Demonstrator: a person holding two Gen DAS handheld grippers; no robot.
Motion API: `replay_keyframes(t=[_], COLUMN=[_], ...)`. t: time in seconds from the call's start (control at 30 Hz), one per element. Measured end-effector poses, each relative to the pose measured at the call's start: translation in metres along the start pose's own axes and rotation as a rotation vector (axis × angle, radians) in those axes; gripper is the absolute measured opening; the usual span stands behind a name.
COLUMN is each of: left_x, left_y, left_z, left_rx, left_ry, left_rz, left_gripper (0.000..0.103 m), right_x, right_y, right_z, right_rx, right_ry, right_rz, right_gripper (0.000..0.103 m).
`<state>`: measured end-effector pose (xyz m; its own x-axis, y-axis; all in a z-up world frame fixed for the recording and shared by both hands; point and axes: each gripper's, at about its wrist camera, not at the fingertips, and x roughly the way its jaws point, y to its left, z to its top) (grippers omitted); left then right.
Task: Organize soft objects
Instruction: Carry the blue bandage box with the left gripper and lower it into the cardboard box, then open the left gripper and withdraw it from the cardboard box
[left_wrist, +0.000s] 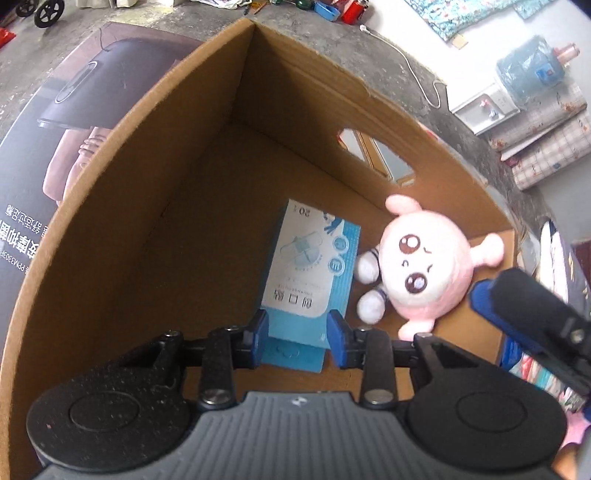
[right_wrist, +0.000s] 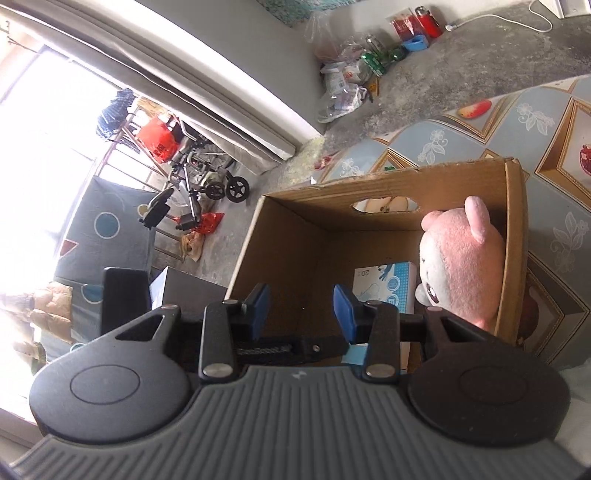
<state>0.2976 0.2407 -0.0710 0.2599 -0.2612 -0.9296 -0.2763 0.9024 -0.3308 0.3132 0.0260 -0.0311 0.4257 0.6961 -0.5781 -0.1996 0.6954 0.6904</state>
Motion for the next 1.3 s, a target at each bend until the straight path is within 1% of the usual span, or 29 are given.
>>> replay_keyframes(t=[0.07,0.17,0.3,0.4,0.47,0.63,0.77,0.87,0.97,1.03,1.07,1.1,1.13,1.17,1.2,1.23,1.3], left_x=[0.006,0.022,0.042,0.051,0.051,0.053,0.053,0.046,0.026,0.013,0.009,0.007,0.006,0.006,0.009,0.014,0.021], left_y=[-0.008,-0.019,-0.021,-0.020,-0.022,-0.028,-0.031,-0.030,-0.027,-0.024,-0.022,-0.021,-0.019,-0.017,-0.015,-0.020,-0.020], left_z=[-0.007,-0.017,-0.020,-0.014,-0.009,0.001,0.006,0.007,0.010,0.016,0.019,0.024,0.029,0.034,0.037,0.044,0.051], left_rx=[0.049,0.117,0.145,0.140,0.143,0.181,0.197,0.200,0.197,0.176,0.157,0.132,0.104,0.075,0.049,0.027,0.015], left_ry=[0.026,0.064,0.091,0.088,0.068,0.036,0.006,-0.005,-0.043,-0.080,-0.099,-0.117,-0.132,-0.142,-0.148,-0.151,-0.145], left_rz=[0.012,0.057,0.114,0.128,0.129,0.165,0.152,0.137,0.091,0.072,0.071,0.074,0.079,0.084,0.090,0.097,0.103], left_gripper=[0.034,0.034,0.031,0.030,0.030,0.030,0.030,0.032,0.041,0.048,0.049,0.053,0.059,0.063,0.071,0.074,0.074], right_x=[-0.016,-0.038,-0.063,-0.081,-0.089,-0.098,-0.095,-0.093,-0.092,-0.091,-0.091,-0.090,-0.089,-0.089,-0.088,-0.088,-0.087], right_y=[0.004,0.006,0.002,-0.004,-0.011,-0.029,-0.040,-0.045,-0.042,-0.039,-0.038,-0.038,-0.038,-0.039,-0.041,-0.043,-0.047], right_z=[-0.006,-0.016,-0.025,-0.028,-0.028,-0.032,-0.034,-0.035,-0.034,-0.033,-0.033,-0.033,-0.033,-0.033,-0.034,-0.034,-0.035], right_rx=[-0.027,-0.052,-0.074,-0.077,-0.072,-0.046,-0.019,-0.010,-0.018,-0.026,-0.028,-0.028,-0.025,-0.021,-0.016,-0.013,-0.006], right_ry=[-0.017,-0.028,-0.050,-0.073,-0.081,-0.086,-0.079,-0.073,-0.078,-0.084,-0.086,-0.088,-0.089,-0.088,-0.087,-0.085,-0.079], right_rz=[0.009,0.010,0.013,0.005,0.001,-0.027,-0.033,-0.034,-0.032,-0.032,-0.030,-0.025,-0.021,-0.016,-0.012,-0.011,-0.013], right_gripper=[0.039,0.039,0.039,0.040,0.040,0.040,0.040,0.040,0.041,0.041,0.041,0.041,0.041,0.041,0.041,0.041,0.041])
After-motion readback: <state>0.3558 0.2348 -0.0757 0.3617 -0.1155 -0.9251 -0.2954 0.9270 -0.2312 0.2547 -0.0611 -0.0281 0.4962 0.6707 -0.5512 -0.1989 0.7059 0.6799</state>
